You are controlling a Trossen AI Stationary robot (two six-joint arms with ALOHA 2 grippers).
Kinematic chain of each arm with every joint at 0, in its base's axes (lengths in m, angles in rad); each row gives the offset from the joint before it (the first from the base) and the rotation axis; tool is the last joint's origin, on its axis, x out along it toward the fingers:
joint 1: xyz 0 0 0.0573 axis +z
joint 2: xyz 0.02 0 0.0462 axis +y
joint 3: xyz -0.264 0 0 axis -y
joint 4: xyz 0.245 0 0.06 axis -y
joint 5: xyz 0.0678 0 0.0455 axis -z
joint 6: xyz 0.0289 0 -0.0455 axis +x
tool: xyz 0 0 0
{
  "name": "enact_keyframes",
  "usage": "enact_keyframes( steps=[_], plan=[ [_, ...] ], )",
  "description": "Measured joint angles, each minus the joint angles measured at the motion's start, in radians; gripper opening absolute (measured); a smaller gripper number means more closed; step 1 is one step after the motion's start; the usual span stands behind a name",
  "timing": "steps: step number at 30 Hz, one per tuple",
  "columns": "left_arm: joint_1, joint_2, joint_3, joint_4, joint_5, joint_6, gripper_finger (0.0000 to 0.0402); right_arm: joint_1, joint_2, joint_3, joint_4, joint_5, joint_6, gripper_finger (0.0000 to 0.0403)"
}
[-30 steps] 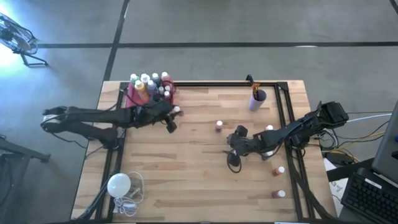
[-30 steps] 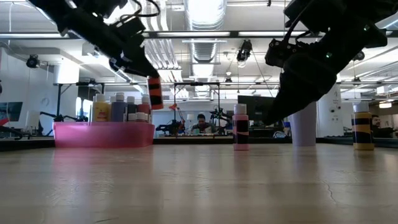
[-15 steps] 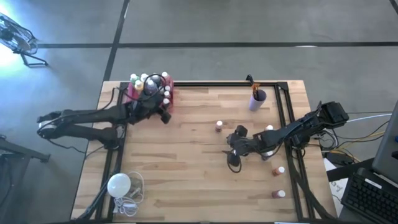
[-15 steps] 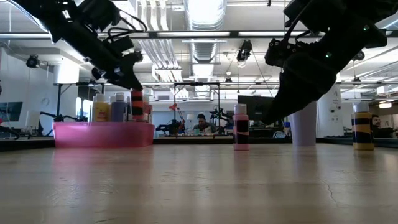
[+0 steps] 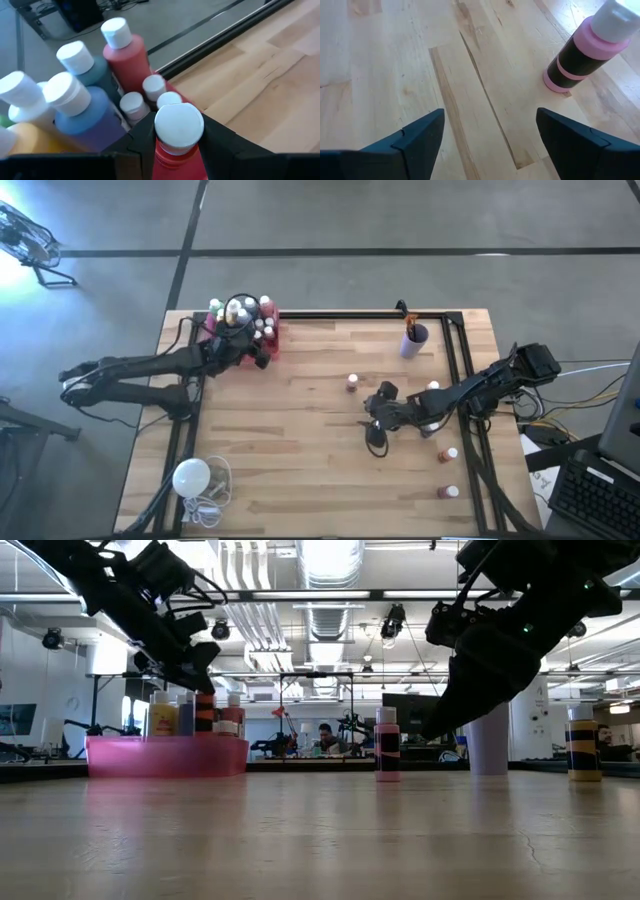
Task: Pick & Place Paint Supplies
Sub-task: Put the small orange paint bottle into the pink bin
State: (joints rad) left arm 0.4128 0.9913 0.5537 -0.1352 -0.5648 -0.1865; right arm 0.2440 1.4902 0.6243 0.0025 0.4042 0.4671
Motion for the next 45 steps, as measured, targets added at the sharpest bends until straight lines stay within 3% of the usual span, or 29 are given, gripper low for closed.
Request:
enact_keyframes(
  steps=[6,13,25,45],
  plan=[
    [0.023,0.01,-0.012,0.016,-0.002,-0.018,0.0126,0.0,0.0,0.0,0.003,0.0,-0.003,0.0304],
    [0.054,0.046,-0.06,0.134,-0.002,-0.031,0.0126,0.0,0.0,0.0,0.008,0.0,-0.003,0.0325],
    [0.107,0.154,-0.069,0.198,0.026,-0.054,0.0126,0.0,0.0,0.0,0.01,0.0,-0.003,0.035],
    [0.172,0.3,-0.069,0.32,0.029,-0.082,0.0126,0.0,0.0,-0.02,0.015,-0.001,0.001,0.0308]
  ],
)
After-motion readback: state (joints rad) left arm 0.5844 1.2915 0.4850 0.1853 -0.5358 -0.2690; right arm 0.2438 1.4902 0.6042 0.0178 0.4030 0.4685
